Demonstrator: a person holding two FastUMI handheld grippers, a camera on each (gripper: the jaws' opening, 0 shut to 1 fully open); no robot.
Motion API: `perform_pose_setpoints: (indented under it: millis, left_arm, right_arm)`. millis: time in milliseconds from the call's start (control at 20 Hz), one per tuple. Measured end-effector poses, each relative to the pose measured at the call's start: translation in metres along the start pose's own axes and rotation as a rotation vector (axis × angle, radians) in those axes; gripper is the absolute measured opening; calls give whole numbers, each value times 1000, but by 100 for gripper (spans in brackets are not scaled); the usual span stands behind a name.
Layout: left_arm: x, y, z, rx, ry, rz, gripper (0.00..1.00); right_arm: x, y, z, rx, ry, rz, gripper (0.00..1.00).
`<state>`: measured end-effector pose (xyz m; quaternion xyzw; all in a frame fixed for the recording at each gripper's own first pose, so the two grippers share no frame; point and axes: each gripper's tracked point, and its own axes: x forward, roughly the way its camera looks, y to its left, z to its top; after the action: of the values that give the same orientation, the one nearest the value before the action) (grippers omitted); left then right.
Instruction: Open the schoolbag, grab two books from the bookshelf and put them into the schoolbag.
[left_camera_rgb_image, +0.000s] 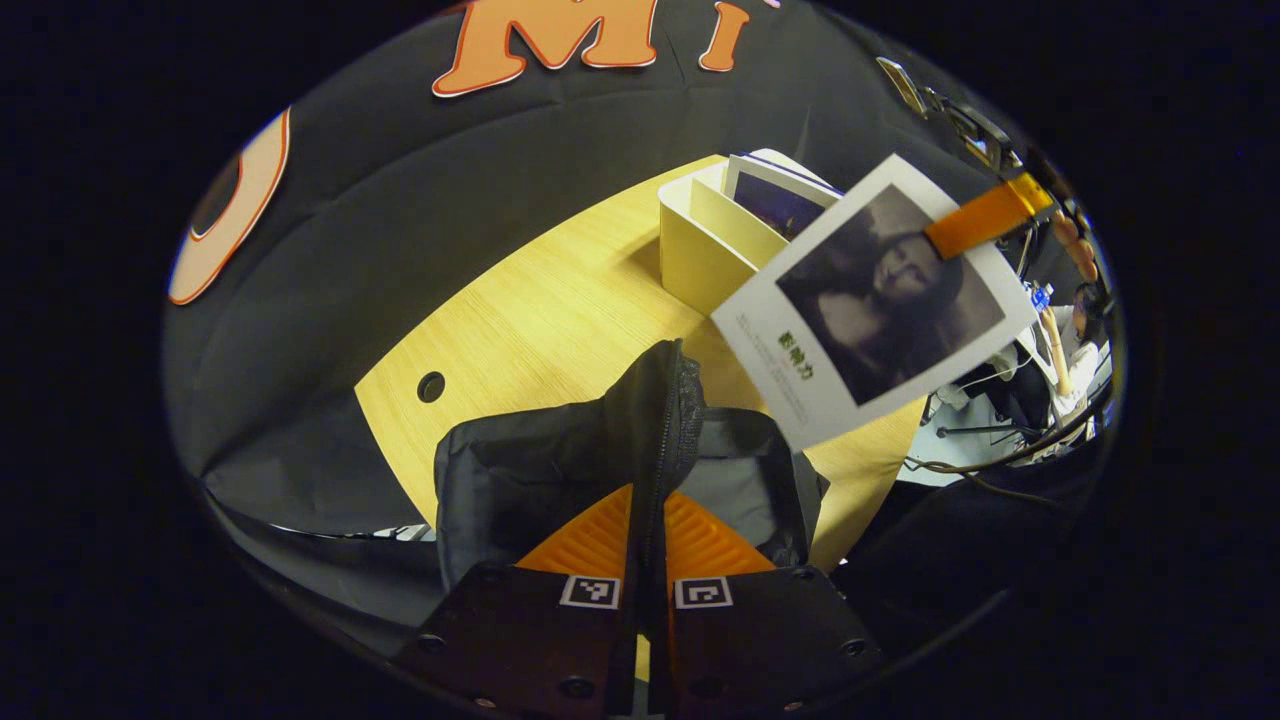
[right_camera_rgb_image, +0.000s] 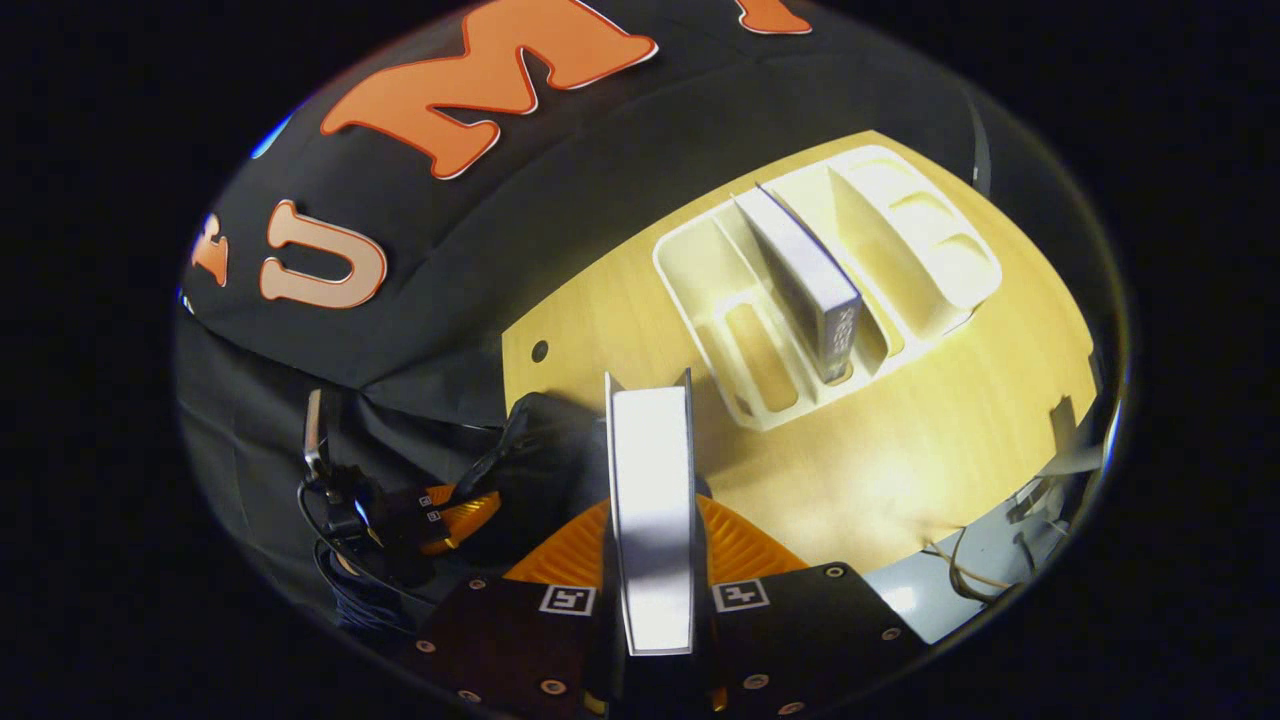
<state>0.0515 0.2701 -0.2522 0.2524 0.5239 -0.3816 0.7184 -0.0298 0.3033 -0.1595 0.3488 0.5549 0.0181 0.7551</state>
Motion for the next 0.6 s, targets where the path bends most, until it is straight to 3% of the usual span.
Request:
perform_pose_setpoints:
  millis: [300,600]
  left_arm:
    - [-7,-13,16,-25,-52,11,6]
    - [-13,-20,29,-26,-94,12,6]
  right_arm:
    - [53,25,-38,79,41,151,28]
    - [113,47,-71,155,83,255,27]
